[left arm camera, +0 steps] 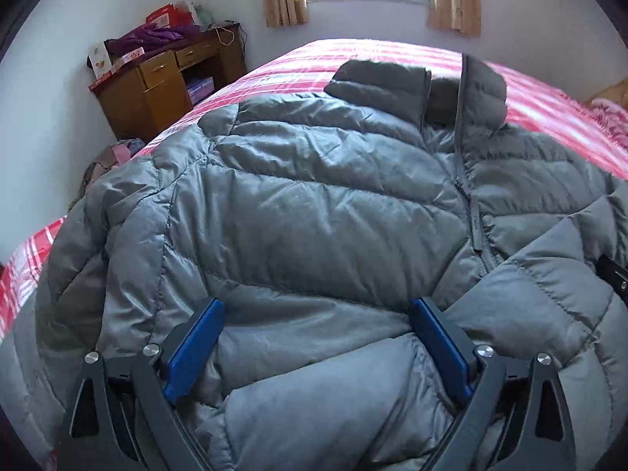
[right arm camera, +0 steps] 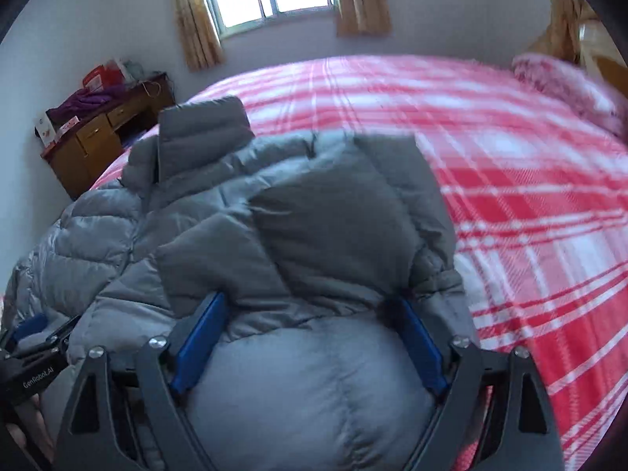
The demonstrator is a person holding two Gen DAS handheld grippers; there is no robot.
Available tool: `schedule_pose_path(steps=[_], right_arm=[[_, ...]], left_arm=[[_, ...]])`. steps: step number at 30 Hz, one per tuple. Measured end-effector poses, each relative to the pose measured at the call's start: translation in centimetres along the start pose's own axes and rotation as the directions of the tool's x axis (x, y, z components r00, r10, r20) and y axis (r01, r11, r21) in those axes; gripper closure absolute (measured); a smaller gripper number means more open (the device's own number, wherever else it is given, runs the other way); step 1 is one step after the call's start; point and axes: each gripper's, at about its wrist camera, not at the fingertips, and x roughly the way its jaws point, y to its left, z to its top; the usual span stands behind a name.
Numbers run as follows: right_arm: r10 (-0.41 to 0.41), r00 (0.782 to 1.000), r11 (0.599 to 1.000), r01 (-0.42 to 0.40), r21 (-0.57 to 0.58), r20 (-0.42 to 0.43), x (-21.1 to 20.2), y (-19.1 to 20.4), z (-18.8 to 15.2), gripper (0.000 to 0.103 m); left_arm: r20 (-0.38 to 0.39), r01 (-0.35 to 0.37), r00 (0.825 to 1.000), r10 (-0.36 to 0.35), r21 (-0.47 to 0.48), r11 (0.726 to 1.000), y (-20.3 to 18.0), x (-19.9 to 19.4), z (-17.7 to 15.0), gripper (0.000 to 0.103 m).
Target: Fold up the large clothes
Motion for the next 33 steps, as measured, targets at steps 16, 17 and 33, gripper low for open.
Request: schedule_pose_path(steps=[16,17,33], right_arm=[[-0.113,0.991,0.989,0.106,-0.100,-0.072,0.8,1.7,0.0,0.001],[-0.131,0.989,0.986,0.123,-0.111,-0.066,0.0,2.0,0.1,0.004],[-0.148,0.985,0.981,0.134,-0.142,-0.088,-2.1,6.0,-4.6,0.000]], left_arm=[[-0.006,-0.005,1.000,0.005,-0.072,0.997,1.0,-2.4,0.7,0.001],[0.040,0.039,0.999,-0.035,-0.098,0.994,1.4,-3.8,0.7,0.001],[-0.026,0.097,0.995,-0.099,-0.050,0.994,-1.9,-0.7,-1.0,0.001]])
